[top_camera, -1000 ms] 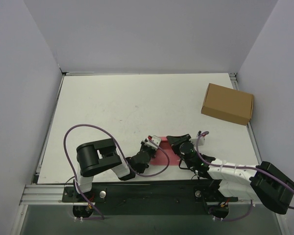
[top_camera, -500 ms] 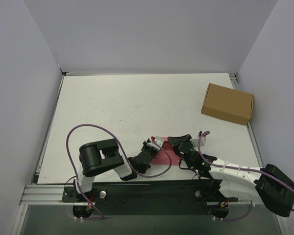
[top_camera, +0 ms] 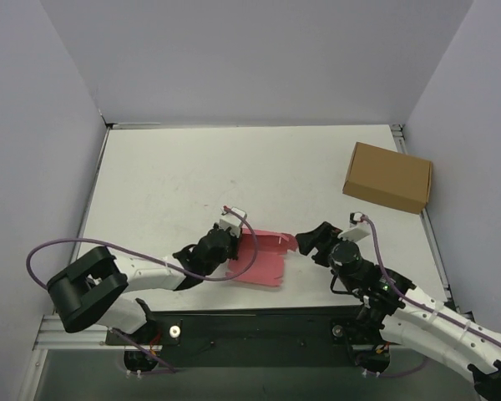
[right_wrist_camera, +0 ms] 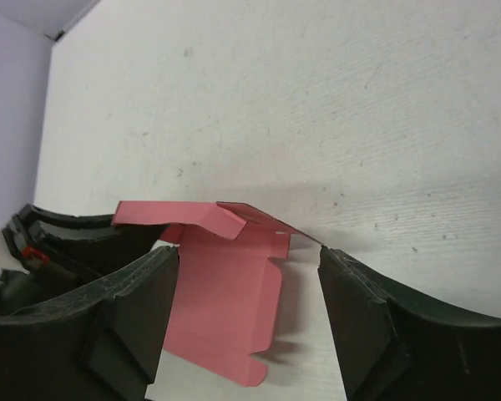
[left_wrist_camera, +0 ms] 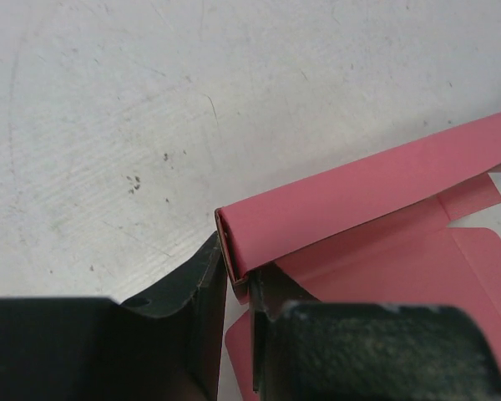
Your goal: Fold the paper box
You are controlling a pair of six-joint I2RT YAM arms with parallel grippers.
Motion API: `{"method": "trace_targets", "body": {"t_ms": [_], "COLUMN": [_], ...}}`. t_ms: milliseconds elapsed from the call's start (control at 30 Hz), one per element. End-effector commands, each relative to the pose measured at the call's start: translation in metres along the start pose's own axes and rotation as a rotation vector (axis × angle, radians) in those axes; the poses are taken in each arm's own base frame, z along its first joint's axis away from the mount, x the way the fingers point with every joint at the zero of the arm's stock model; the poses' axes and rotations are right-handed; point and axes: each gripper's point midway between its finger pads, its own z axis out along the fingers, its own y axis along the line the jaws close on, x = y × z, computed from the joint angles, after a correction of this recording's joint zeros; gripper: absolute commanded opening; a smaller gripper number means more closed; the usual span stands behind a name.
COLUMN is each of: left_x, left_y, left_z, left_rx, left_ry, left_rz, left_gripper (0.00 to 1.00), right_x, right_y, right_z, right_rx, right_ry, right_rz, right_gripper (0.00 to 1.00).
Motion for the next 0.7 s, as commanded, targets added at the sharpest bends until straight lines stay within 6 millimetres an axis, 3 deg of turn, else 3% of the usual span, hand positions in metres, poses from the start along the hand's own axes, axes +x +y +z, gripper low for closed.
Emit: {"method": "trace_targets", "body": {"t_ms": [0, 100, 400, 667], "left_x": [0.03, 0.025, 0.013, 0.006], "left_y": [-0.022, -0.023, -0.014, -0.015], "left_z": [-0.029, -0.042, -0.056, -0.061], "left_rx": [0.199, 0.269, 0.298, 0.316], "left_ry": [0.222, 0.252, 0.269, 0.249], "left_rz": [-0.088, -0.128, -0.153, -0.166], "left_gripper": [0.0, 0.0, 0.0, 0.0], "right_x": [0.015, 0.024, 0.058, 0.058], "right_y": [-0.026, -0.028, 0.005, 0.012], "right_z": [-0.014, -0.017, -0.02, -0.007], "right_rx": [0.05, 0.042, -0.082, -0.022], "right_ry": [0.135, 0.207, 0.289, 0.225], "right_rz": [-0.34, -0.427, -0.605, -0.646], "right_gripper": [0.69, 0.69, 0.64, 0.58]}}
